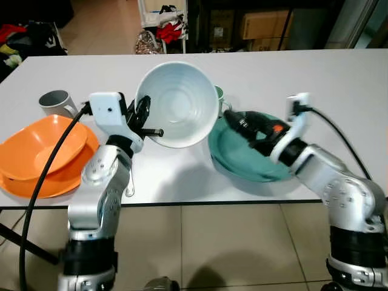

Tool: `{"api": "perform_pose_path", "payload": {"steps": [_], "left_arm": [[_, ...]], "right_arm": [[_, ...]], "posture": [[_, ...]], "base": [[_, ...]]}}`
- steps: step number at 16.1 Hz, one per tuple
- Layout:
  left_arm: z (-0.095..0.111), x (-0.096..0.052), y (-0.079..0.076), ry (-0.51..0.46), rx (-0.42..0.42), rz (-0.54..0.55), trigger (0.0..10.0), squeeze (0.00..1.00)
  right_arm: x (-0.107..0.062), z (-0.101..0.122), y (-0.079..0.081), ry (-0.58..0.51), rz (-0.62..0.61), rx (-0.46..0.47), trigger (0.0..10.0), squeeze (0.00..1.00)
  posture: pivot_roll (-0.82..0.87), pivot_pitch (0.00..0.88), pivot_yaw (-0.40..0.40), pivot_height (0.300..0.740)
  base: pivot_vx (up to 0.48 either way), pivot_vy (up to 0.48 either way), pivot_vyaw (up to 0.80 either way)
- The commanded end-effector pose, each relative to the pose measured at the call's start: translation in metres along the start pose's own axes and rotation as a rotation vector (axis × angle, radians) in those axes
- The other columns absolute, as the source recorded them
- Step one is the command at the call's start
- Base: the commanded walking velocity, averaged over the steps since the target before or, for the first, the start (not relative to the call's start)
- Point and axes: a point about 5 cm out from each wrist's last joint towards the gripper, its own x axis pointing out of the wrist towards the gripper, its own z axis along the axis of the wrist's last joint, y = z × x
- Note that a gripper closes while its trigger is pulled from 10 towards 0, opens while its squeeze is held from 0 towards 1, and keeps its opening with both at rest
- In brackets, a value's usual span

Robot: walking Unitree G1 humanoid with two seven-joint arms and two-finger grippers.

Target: Setting the table

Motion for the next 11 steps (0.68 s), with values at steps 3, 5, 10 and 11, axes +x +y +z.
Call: {"api": "perform_pose_path", "payload": {"steps": [3,5,10,11], "left_arm": [[0.013,-0.015,-0.009,-0.091,-0.034,-0.060,0.0,0.00],[0.013,-0.024,-0.010,-0.089,-0.030,-0.071,0.0,0.00],[0.009,-0.028,0.010,-0.085,0.044,0.083,0.0,0.00],[0.010,-0.026,0.015,-0.090,0.064,0.122,0.0,0.00]], "right_arm": [[0.015,-0.006,0.000,0.038,-0.013,-0.107,10.0,0.00],[0.019,-0.008,0.004,0.054,0.045,-0.084,4.5,0.00],[0.016,-0.010,0.012,0.031,0.115,-0.064,10.0,0.00],[0.011,-0.011,0.008,0.029,0.093,-0.063,10.0,0.00]], "posture": [[0.08,0.000,-0.018,0.740],[0.09,0.000,-0.034,0.740],[0.08,0.000,-0.025,0.740],[0.08,0.000,-0.014,0.740]], "base": [[0.000,0.000,0.00],[0.000,0.000,0.00],[0.000,0.000,0.00],[0.000,0.000,0.00]]}}
